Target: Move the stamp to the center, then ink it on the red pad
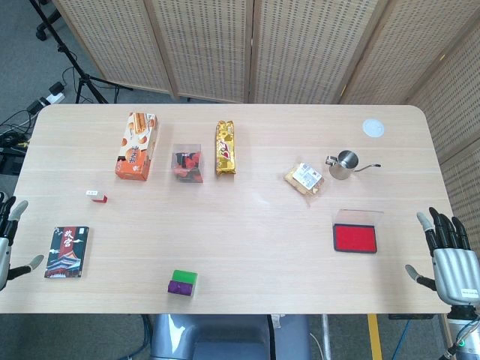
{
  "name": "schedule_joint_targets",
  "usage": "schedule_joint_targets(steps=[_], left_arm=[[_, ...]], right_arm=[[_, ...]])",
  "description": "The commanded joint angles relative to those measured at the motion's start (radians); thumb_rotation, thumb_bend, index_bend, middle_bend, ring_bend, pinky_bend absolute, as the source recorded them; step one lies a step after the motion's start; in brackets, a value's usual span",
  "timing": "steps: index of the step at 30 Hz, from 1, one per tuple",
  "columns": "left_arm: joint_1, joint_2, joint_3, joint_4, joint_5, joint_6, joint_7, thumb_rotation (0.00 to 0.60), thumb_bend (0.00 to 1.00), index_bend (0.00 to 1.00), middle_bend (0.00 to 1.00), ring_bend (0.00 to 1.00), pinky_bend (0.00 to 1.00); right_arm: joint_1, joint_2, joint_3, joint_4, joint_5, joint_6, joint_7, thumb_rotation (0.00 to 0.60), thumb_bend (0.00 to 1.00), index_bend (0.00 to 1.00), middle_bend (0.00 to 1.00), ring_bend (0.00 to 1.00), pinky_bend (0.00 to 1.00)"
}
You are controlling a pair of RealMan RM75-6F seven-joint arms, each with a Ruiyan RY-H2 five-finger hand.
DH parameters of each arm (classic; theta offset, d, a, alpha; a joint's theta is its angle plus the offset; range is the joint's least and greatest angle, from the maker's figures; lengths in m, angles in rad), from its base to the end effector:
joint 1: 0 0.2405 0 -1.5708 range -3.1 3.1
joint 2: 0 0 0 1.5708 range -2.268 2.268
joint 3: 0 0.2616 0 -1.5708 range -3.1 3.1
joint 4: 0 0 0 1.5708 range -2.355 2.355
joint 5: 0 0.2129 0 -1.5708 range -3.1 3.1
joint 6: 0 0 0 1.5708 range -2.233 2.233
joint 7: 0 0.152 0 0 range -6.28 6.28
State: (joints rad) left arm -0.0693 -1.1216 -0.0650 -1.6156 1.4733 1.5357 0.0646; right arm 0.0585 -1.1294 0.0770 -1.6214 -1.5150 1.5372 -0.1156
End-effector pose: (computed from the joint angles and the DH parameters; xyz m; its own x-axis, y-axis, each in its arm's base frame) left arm -0.3184 0.1876 0.1685 0.4458 -0.0548 0.8934 0.8951 0.0341 -0.4446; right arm -0.3118 -0.1866 0.1650 0.4800 0.0653 0.8748 -0.8769 0.0051 0.4807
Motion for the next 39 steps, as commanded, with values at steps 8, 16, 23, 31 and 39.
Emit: schedule_joint_targets(steps=[8,16,23,31,39], left_arm=[[0.001,-0.001,0.000,0.003,-0.001,0.000,-0.002,0.600,0.00,0.00,0.00,0.00,0.00],[-0.050,0.004,-0.036,0.038,-0.059,-0.093,-0.047,0.600,0.00,0.00,0.00,0.00,0.00],[-0.228,0.021,-0.101,0.169,-0.140,-0.417,-0.265,0.600,0.08,0.04,0.00,0.00,0.00],[-0.380,-0.118,-0.138,0.430,-0.195,-0.612,-0.307,0.600,0.13,0.26,0.00,0.00,0.00],[-0.463,-0.289,-0.151,0.623,-0.288,-0.734,-0.252,0.600,0.16,0.38,0.00,0.00,0.00]], right_arm=[[-0.001,0.001,0.000,0.002,-0.003,0.001,0.006,0.600,0.00,0.00,0.00,0.00,0.00],[0.000,0.003,0.000,-0.002,-0.001,-0.002,0.008,0.600,0.00,0.00,0.00,0.00,0.00],[0.002,0.006,0.010,-0.005,0.018,-0.009,0.018,0.600,0.00,0.00,0.00,0.00,0.00],[0.019,0.002,0.020,0.002,0.060,-0.056,0.015,0.600,0.00,0.00,0.00,0.00,0.00],[0.034,-0.006,0.029,0.014,0.097,-0.093,0.011,0.600,0.00,0.00,0.00,0.00,0.00]])
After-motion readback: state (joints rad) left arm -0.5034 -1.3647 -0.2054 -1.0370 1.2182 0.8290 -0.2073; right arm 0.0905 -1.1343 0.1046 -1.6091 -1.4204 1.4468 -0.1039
